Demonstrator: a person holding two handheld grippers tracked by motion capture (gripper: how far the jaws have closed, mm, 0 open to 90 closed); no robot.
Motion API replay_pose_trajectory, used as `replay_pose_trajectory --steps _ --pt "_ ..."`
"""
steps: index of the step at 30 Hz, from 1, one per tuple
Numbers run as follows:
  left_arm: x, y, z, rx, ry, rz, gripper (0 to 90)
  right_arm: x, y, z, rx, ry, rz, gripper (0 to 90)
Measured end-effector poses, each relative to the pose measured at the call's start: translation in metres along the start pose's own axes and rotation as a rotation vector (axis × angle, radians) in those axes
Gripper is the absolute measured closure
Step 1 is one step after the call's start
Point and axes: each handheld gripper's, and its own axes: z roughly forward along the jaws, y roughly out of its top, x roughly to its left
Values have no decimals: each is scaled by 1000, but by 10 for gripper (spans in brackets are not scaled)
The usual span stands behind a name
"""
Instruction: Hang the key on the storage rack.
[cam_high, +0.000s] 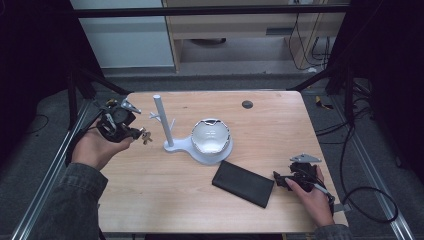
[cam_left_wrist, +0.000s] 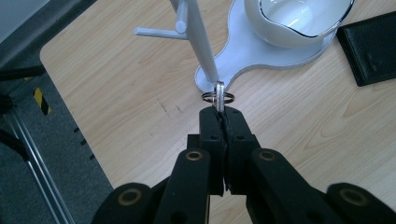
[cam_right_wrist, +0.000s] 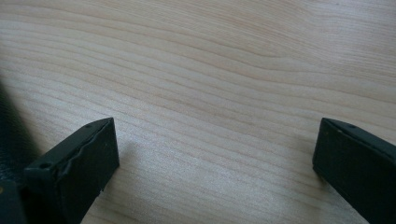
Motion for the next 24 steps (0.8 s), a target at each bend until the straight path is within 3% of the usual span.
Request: replay_pose_trajectory --steps 11,24 --pt "12 7 -1 8 30 -31 882 0 0 0 0 -2 4 7" --pt "17 31 1 22 70 -25 882 1 0 0 -2 0 5 6"
